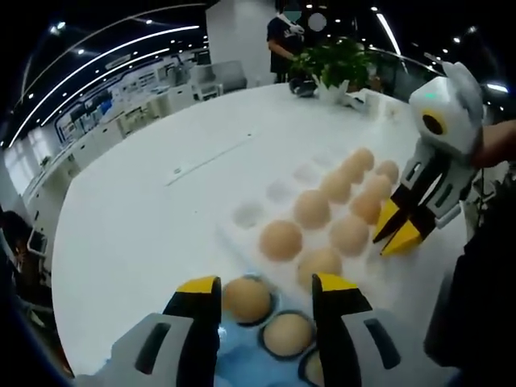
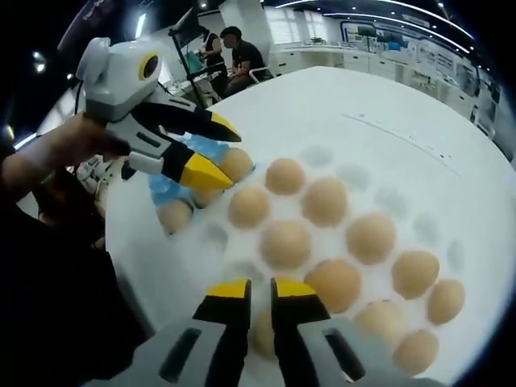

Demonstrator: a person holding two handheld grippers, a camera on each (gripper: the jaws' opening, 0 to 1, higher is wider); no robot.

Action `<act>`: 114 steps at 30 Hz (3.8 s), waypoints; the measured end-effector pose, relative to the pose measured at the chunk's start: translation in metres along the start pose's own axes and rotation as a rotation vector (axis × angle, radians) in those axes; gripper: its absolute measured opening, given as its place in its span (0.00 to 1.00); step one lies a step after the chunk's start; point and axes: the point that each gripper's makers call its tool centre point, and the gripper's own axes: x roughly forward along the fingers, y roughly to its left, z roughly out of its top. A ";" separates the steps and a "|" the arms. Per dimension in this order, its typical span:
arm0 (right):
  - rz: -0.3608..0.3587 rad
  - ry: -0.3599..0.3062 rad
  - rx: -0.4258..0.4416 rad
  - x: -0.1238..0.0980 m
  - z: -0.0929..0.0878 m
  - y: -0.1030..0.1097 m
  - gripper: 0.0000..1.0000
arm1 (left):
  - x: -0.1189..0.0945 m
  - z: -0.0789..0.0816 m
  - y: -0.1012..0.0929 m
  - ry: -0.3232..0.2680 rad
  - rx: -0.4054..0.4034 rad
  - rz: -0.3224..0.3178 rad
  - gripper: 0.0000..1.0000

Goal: Place the egg into an empty slot of the egg tray after lifting it from the table, then release the egg inside the slot.

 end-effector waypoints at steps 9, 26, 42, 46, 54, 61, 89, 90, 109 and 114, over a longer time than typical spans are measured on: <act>-0.001 -0.005 -0.001 0.000 0.001 0.000 0.10 | 0.004 0.002 -0.007 0.007 0.019 -0.010 0.45; -0.001 -0.012 -0.001 0.001 0.000 -0.003 0.08 | 0.015 0.008 -0.036 0.014 0.053 -0.071 0.45; -0.026 -0.016 -0.060 0.001 0.000 -0.001 0.09 | 0.030 0.008 -0.055 0.033 0.042 -0.122 0.35; -0.027 -0.021 -0.056 0.001 0.001 -0.001 0.09 | 0.032 0.006 -0.055 0.042 0.041 -0.127 0.32; -0.025 -0.025 -0.048 0.002 0.001 -0.001 0.09 | 0.034 0.002 -0.052 0.052 0.041 -0.122 0.30; 0.020 0.011 -0.134 -0.001 0.001 0.009 0.17 | 0.033 0.001 -0.050 0.050 0.050 -0.130 0.26; -0.084 -0.024 -0.256 -0.008 0.029 -0.007 0.28 | 0.032 0.001 -0.052 0.043 0.039 -0.147 0.26; -0.088 -0.023 -0.254 -0.006 0.029 -0.008 0.28 | 0.032 0.001 -0.051 0.043 0.040 -0.148 0.26; -0.082 0.042 -0.250 0.014 0.023 -0.020 0.33 | 0.034 0.000 -0.051 0.030 0.031 -0.152 0.26; -0.099 0.037 -0.251 0.014 0.022 -0.019 0.33 | 0.034 0.001 -0.051 0.032 0.035 -0.133 0.25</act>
